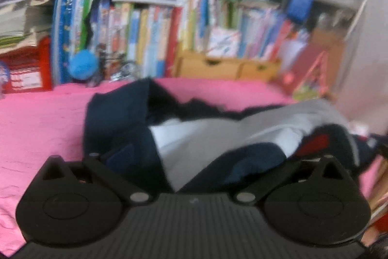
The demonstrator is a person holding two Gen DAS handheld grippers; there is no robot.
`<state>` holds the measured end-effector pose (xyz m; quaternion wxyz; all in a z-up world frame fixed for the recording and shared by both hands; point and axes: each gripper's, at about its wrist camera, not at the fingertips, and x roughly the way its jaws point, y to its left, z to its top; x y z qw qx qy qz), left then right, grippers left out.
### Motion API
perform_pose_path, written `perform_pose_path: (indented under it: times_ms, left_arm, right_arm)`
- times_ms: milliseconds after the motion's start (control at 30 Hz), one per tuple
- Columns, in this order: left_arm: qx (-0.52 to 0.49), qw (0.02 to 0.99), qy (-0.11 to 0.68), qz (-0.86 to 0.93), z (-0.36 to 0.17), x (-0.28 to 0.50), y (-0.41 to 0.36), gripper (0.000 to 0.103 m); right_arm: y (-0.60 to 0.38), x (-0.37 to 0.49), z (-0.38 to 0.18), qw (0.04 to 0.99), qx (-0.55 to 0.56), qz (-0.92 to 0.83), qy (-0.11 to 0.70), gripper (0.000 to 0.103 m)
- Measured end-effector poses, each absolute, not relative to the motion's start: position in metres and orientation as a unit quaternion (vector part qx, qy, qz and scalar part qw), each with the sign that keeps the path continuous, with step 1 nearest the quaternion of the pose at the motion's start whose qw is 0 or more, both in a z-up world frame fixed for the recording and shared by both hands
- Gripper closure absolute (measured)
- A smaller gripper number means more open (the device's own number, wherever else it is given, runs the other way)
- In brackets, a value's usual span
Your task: Fold clothes
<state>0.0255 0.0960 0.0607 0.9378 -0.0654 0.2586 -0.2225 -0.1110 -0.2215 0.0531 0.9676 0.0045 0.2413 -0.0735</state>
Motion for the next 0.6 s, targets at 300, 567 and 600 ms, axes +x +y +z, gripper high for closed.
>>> perform_pose_path:
  times_ms: [300,567,600]
  left_arm:
    - [-0.134,0.901,0.299,-0.283,0.034,0.014,0.13,0.0]
    - [-0.221,0.906,0.258,-0.252,0.031,-0.005,0.174,0.0]
    - [-0.221,0.912,0.277,-0.205,0.026,0.001,0.179,0.0]
  right_arm:
    - [-0.215,-0.071,0.05,0.975,0.037,-0.042,0.214,0.035]
    - [-0.234,-0.076,0.059,0.974,0.09,0.035,0.204,0.035]
    - [-0.237,-0.077,0.06,0.973,0.097,0.044,0.203,0.035]
